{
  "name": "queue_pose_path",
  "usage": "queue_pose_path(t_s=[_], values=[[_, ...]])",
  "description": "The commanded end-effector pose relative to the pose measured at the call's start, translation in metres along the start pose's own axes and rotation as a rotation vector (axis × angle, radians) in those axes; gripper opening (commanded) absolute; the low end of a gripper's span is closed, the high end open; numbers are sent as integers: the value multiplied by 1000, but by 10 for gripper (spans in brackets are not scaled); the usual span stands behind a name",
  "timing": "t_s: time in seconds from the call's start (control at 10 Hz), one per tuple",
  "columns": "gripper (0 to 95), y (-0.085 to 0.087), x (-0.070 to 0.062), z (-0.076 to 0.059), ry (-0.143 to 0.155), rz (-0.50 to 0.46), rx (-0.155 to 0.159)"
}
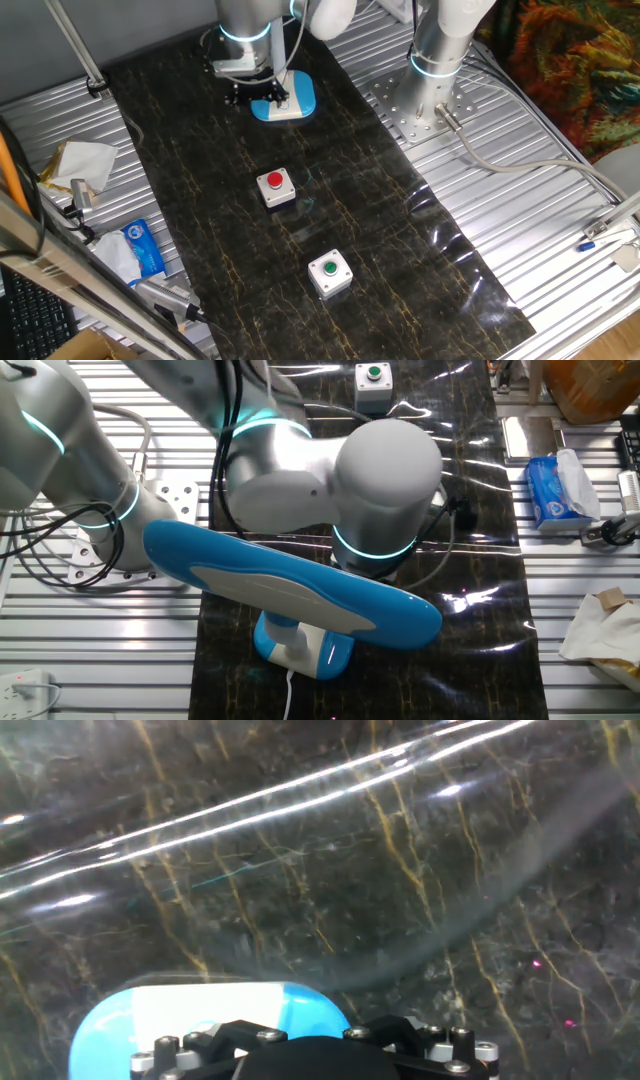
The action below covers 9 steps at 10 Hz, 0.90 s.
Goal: Turn on the desk lamp by pressing the button
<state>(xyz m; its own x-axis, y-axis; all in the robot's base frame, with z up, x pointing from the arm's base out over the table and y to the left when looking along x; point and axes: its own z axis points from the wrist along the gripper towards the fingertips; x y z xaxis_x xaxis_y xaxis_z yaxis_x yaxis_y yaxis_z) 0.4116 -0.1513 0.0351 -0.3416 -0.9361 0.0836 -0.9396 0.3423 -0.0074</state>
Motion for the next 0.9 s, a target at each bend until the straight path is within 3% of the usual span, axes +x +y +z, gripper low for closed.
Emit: queue_pose_path(t_s=[0.1, 0.3, 0.5, 0.6, 0.7, 0.8, 0.9], values=[[950, -1, 0, 4, 4, -6, 5], [950, -1, 1, 9, 14, -28, 9], [950, 1, 1, 17, -3, -40, 6], [950, 2, 2, 23, -31, -30, -14], [950, 2, 1, 23, -35, -29, -26], [950, 2, 1, 23, -47, -9, -96], [950, 2, 1, 23, -179, 47, -207]])
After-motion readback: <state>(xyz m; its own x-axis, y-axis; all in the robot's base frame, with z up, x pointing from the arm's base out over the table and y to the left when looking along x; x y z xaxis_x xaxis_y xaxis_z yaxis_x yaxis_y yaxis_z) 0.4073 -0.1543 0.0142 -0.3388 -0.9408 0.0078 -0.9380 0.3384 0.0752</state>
